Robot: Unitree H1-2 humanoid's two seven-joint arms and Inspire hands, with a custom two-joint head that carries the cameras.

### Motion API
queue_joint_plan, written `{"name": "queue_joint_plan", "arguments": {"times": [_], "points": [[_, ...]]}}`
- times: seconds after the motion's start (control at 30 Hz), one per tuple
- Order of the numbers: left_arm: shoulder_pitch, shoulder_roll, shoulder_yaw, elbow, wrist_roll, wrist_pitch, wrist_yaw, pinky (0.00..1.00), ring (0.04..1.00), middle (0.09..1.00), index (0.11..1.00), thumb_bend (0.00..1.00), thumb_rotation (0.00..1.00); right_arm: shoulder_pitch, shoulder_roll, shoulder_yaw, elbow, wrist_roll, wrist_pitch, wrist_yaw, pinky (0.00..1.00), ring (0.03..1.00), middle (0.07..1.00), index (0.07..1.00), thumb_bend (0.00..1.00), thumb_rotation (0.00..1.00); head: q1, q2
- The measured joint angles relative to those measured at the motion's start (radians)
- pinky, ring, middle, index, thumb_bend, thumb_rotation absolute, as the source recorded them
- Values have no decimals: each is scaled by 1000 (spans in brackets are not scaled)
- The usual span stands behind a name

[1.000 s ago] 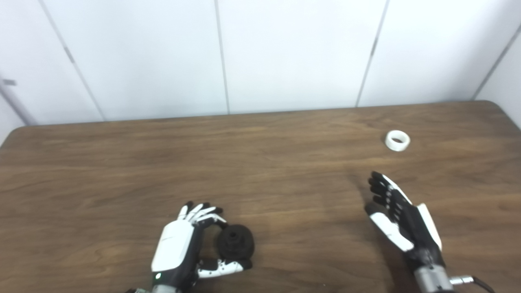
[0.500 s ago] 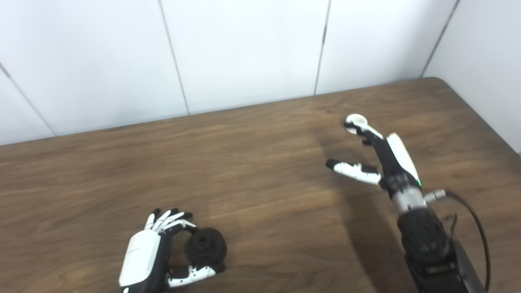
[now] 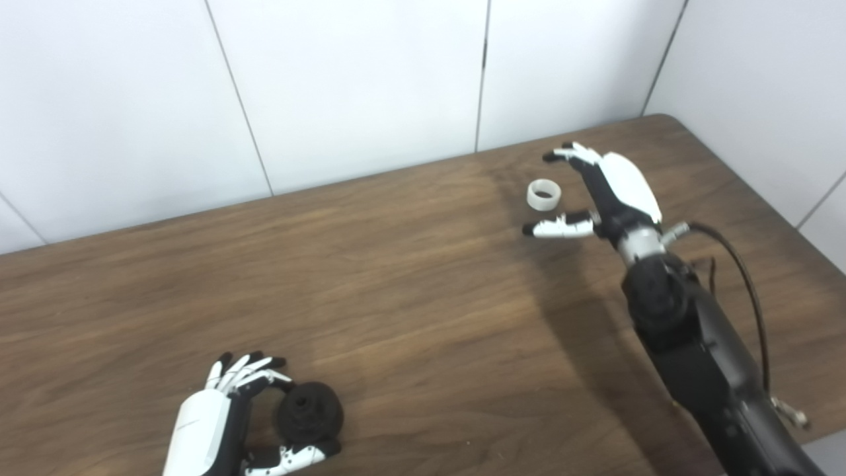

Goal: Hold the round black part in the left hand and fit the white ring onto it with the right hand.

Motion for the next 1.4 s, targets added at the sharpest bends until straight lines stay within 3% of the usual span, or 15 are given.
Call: {"name": "queue_joint_plan", "arguments": {"times": [0.2,0.5,0.93,1.4], "points": [[1,7,7,0,-10,-7,0,1000,865,759,485,522,48,-80,-46,21,155,-21,3,1,949,958,930,799,731,268,-6,0],[2,8,12,0,-11,-14,-2,999,865,755,485,522,48,-191,-64,51,341,-14,8,7,945,963,949,753,753,277,-11,3],[4,8,19,-9,-8,-14,-19,997,868,759,485,523,49,-249,-74,139,392,-11,67,103,956,971,943,725,794,316,-8,6],[6,5,19,-15,-6,-11,-22,998,866,760,485,523,49,-273,-74,167,425,-11,83,126,977,976,935,691,776,271,2,9]]}}
